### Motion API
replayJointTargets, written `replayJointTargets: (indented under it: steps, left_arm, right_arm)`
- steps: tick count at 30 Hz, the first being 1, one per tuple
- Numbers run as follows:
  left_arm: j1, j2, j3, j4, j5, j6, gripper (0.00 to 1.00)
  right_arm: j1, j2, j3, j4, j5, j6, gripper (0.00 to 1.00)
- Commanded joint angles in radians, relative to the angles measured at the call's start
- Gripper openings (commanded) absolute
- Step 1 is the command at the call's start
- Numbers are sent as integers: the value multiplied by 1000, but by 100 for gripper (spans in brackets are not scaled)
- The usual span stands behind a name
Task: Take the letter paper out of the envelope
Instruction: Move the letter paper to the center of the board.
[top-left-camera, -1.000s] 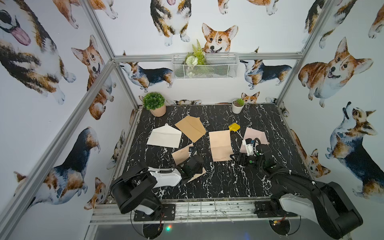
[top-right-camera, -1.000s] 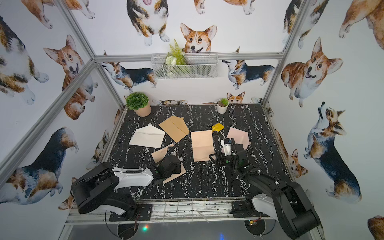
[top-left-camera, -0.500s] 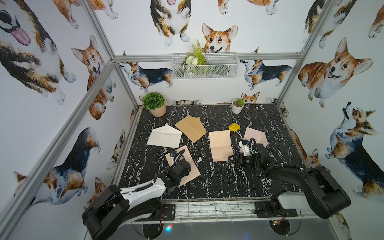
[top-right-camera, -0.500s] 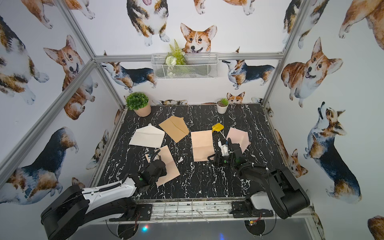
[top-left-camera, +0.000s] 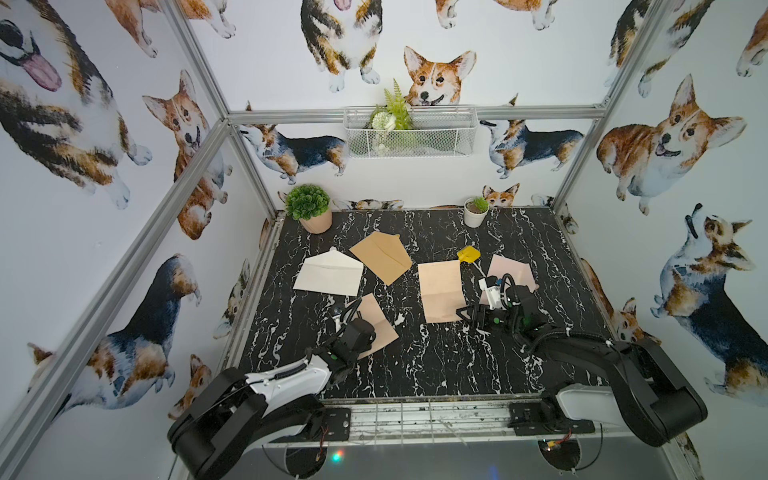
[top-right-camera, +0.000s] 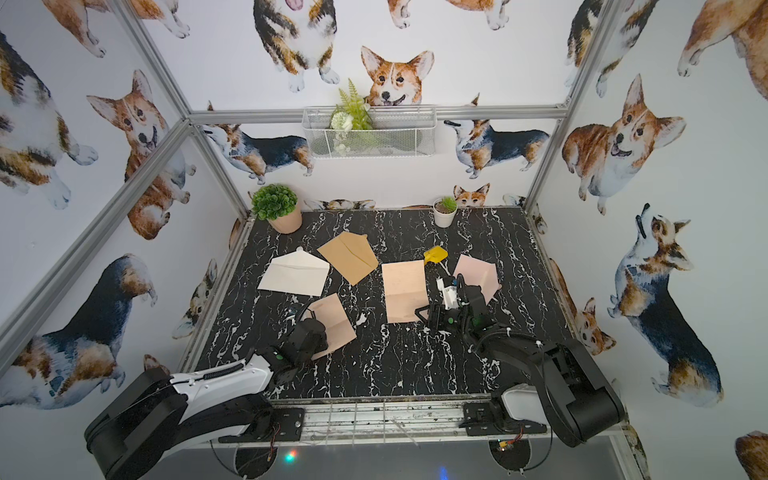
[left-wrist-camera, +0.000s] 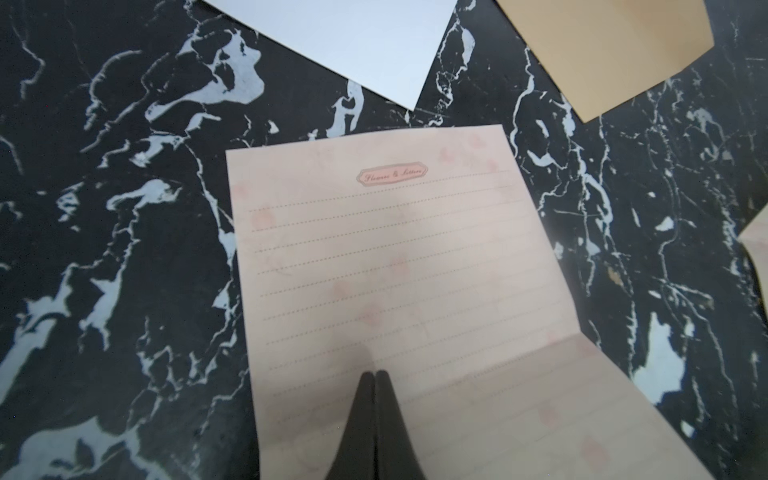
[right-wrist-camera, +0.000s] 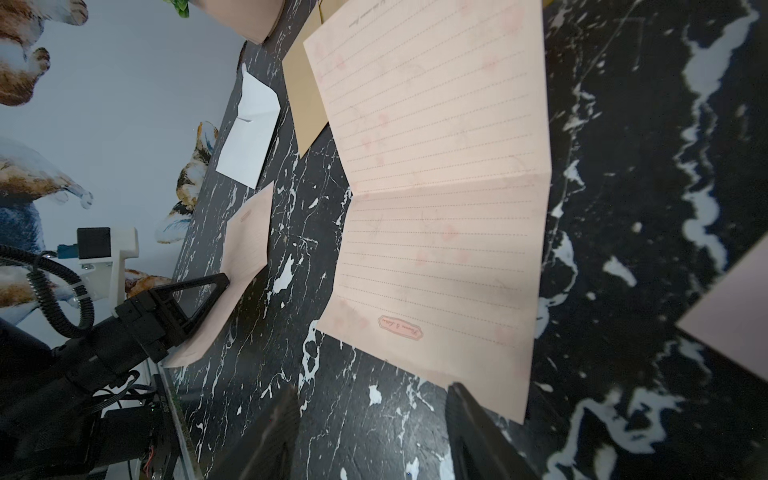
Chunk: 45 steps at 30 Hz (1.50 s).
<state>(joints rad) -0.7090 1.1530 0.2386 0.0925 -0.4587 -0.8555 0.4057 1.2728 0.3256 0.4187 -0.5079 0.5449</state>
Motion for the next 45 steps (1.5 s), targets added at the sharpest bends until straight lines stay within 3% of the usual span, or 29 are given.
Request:
replayJointTargets:
  steps: [1,6,10,13,17,22,32,45]
  left_arm:
    - [-1,15,42,-45,22,16,0]
    - [-7,23,118,-93,5,74,0]
    - [-19,79,144,-4,89,90,0]
    - [-68,186,156,110,155,56,0]
    - [-177,375,237,173,141,55,0]
    - [-184,447,243,186,81,36,0]
    - [-117,362,107,199,53,-79,0]
    - [94,28,-37,-16,-24,-128,0]
  right_arm:
    - [1,-15,-6,-13,15,-14,59]
    - [2,-17,-6,-20,17,-17,59]
    - [2,-15,-9,-15,22,-18,59]
    - [1,-4,-16,-2,28,-16,59]
    - [1,-3,-11,-14,4,-17,59]
    - [1,-76,-10,-102,20,-39,59]
    - [1,-213,-33,-168,86,-59,61]
    - [2,-169,-29,-137,47,-43,60]
